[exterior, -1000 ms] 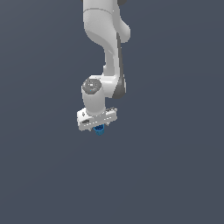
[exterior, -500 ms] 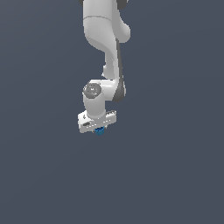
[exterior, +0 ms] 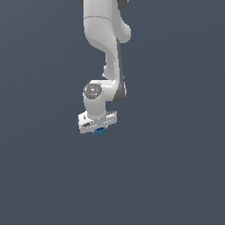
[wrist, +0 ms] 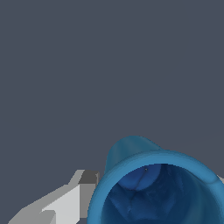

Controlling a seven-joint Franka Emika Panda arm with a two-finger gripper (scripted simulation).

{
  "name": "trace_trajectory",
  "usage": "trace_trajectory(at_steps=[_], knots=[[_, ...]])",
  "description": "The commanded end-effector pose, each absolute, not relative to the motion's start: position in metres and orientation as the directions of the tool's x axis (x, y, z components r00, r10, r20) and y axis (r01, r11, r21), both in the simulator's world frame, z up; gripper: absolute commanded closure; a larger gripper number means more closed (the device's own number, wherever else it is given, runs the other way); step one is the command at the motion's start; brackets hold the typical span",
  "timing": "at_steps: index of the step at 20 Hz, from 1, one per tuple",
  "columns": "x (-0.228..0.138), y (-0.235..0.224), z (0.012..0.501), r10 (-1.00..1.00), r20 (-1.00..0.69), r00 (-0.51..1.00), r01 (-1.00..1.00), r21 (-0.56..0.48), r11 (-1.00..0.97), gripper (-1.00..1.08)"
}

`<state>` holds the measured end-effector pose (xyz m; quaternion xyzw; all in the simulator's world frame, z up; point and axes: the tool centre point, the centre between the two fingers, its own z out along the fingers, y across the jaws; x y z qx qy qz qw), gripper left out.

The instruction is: Pick up the object and move it to a goal position.

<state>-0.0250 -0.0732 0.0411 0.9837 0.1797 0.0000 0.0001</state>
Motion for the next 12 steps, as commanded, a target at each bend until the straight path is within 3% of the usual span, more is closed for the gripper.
trace_trajectory(at_steps=[1,12], knots=[[-0.025,-0.073,0.043,0.353,0.000,0.935,0.353,0.001,-0.935,1.08],[-0.035,-0.068,0.088,0.354,0.000,0.935,0.354,0.001,-0.935,1.08]])
